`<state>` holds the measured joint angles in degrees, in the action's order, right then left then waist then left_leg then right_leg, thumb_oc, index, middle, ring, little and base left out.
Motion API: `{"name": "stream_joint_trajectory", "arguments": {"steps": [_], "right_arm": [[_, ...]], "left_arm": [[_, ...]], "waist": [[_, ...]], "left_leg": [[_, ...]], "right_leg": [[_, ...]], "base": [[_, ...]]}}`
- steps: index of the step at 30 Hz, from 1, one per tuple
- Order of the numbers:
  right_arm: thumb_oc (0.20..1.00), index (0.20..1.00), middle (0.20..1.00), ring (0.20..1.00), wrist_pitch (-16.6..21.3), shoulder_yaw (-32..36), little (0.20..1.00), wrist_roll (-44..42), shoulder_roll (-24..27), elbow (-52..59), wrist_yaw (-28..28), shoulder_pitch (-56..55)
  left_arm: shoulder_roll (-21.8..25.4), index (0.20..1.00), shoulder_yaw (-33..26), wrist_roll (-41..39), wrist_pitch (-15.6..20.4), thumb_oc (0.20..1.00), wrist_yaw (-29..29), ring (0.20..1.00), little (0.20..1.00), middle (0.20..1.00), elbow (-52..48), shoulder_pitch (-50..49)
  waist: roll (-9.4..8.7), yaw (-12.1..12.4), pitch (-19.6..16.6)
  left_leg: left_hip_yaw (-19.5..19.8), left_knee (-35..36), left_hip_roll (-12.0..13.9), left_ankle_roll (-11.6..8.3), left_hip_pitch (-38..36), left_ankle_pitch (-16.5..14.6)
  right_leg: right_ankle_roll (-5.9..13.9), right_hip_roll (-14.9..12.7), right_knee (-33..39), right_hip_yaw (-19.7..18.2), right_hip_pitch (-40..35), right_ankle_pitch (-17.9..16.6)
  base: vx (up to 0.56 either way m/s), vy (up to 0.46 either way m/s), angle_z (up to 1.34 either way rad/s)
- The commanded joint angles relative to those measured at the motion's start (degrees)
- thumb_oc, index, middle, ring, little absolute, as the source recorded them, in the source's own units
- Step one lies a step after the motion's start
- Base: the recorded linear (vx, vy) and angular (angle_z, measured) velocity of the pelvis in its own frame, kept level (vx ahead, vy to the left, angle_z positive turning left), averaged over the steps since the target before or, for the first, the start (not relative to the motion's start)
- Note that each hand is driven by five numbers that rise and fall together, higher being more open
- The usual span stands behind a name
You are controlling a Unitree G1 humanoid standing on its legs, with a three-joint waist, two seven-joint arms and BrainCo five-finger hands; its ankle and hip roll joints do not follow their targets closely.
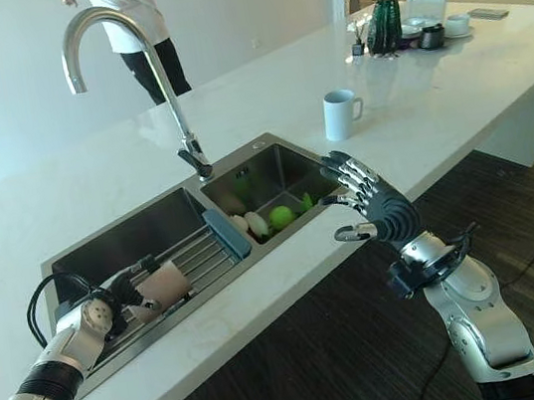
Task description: Place the dishes in the dishwasher.
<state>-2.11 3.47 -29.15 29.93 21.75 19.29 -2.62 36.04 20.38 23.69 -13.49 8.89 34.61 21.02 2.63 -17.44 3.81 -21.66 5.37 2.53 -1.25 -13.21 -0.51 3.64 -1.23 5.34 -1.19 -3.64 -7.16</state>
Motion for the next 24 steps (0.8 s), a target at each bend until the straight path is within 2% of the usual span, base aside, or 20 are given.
{"name": "stream_joint_trajectory", "arguments": {"steps": [1,11,24], "right_arm": [[1.0,1.0,1.0,1.0,1.2,3.54,1.0,0.2,1.69,2.09,1.06,2.69],[1.0,1.0,1.0,1.0,0.75,4.83,1.0,0.55,1.75,3.22,1.77,1.52],[1.0,1.0,1.0,1.0,0.82,4.18,1.0,1.33,0.97,3.68,0.71,1.02]], "left_arm": [[0.49,1.0,-0.18,1.99,1.06,1.0,-2.57,1.0,1.0,1.0,3.91,7.67],[-2.61,1.0,0.37,3.48,0.31,1.0,-2.88,1.0,1.0,1.0,7.61,6.74],[-5.51,1.0,-0.09,6.24,-1.62,1.0,-4.73,1.0,1.0,1.0,12.47,4.3]], "waist": [[1.21,0.15,0.3],[0.83,-0.71,0.48],[0.62,-0.28,0.36]], "left_leg": [[3.74,-0.65,-0.26,0.85,-1.11,-6.38],[3.14,-0.86,-0.42,1.17,-1.21,-6.73],[3.18,-0.83,-0.5,1.17,-1.35,-6.83]], "right_leg": [[5.31,-0.76,-3.06,-1.02,-2.48,9.1],[5.38,-0.5,-3.24,-2.11,-1.97,8.98],[5.48,-0.56,-3.0,-1.63,-2.06,8.69]], "base": [[0.03,0.009,-0.09],[0.02,0.003,-0.07],[0.0,-0.002,0.0]]}}
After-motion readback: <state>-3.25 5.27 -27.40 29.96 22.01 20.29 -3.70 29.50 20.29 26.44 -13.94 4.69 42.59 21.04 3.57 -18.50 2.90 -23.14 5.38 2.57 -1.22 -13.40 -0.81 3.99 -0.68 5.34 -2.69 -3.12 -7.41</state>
